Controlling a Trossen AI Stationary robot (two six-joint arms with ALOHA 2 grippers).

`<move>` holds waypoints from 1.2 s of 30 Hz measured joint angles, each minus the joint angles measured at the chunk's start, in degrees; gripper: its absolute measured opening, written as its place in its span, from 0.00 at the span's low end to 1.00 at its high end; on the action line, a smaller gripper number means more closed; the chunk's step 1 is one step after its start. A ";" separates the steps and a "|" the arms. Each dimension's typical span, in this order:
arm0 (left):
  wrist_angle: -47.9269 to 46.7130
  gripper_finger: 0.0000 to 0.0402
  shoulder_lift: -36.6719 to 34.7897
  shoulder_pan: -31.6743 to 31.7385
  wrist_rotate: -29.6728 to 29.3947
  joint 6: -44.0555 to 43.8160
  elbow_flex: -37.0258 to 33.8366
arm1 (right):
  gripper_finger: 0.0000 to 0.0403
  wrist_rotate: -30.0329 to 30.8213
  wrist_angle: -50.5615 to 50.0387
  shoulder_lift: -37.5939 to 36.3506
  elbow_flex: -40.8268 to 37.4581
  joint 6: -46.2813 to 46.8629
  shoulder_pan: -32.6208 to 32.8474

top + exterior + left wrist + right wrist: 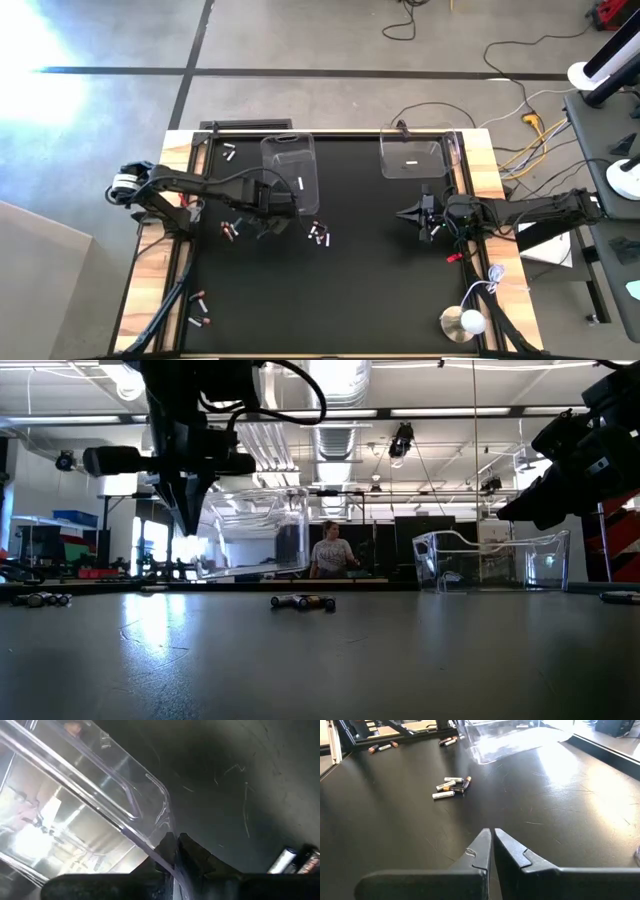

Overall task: Sort batteries
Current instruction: Adjust the bins

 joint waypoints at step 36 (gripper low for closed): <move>3.03 0.06 0.28 0.80 1.14 3.85 -5.35 | 0.03 0.00 -0.01 0.01 0.01 0.00 0.00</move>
